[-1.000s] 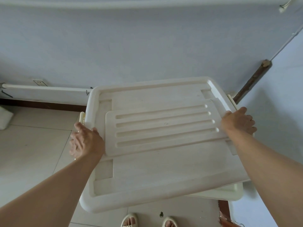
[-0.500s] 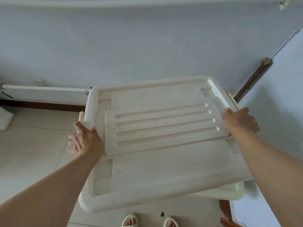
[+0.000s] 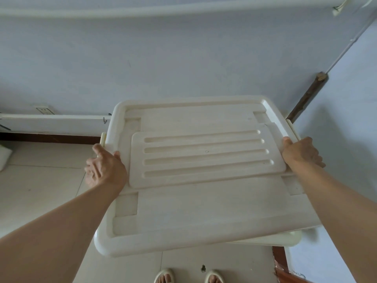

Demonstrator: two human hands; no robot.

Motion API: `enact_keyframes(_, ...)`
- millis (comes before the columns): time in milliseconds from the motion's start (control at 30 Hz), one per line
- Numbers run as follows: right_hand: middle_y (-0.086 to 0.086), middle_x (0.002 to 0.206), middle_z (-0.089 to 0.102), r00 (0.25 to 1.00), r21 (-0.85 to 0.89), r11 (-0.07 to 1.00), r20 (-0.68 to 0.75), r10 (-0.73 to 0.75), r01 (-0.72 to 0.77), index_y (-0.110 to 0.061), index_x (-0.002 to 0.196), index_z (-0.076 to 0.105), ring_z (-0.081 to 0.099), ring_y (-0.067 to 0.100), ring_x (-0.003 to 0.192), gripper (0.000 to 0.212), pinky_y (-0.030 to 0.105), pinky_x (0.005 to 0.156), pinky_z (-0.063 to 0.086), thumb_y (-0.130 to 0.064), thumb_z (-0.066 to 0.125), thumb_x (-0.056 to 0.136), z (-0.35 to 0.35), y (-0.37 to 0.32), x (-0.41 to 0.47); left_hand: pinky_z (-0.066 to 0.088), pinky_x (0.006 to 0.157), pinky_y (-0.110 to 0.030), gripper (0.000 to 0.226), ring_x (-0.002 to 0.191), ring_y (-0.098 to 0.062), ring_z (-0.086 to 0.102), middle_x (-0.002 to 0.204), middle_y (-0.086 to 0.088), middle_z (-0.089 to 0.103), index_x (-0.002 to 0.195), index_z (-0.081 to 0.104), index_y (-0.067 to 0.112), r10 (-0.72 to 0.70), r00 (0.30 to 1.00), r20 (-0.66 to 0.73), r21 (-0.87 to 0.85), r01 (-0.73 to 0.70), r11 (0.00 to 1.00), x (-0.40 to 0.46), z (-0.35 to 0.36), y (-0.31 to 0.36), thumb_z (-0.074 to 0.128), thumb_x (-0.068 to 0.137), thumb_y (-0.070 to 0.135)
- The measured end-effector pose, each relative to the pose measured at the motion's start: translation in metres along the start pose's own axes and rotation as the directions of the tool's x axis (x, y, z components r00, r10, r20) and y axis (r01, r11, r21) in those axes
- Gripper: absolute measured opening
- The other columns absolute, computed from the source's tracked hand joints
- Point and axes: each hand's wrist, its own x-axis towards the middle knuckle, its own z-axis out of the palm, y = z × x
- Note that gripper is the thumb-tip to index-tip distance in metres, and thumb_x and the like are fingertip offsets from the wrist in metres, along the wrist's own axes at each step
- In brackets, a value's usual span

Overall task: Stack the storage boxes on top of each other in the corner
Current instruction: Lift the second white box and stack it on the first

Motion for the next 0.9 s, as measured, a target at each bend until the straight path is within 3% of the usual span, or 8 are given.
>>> enact_keyframes(433, 0.029, 0.125, 0.05, 0.993, 0.05, 0.995, -0.074, 0.089, -0.085, -0.005, 0.124, 0.041, 0.045, 0.045, 0.117, 0.057, 0.048, 0.099, 0.03, -0.05, 0.042, 0.089, -0.031, 0.016, 0.021, 0.036, 0.093, -0.052, 0.035, 0.113, -0.045, 0.045, 0.121, -0.032, 0.046, 0.123, 0.031, 0.009, 0.088, 0.991, 0.1, -0.048, -0.083, 0.995, 0.008, 0.024, 0.048, 0.04, 0.098, 0.031)
enact_keyframes(900, 0.03, 0.124, 0.05, 0.985, 0.028, 0.99, -0.101, 0.141, -0.139, -0.007, 0.124, 0.039, 0.044, 0.044, 0.117, 0.056, 0.047, 0.1, 0.029, -0.051, 0.04, 0.09, -0.009, 0.023, 0.027, 0.036, 0.094, -0.055, 0.035, 0.113, -0.048, 0.044, 0.123, -0.032, 0.045, 0.124, 0.03, 0.01, 0.138, 0.981, 0.137, -0.038, -0.134, 0.99, 0.025, 0.045, 0.054, 0.039, 0.097, 0.03)
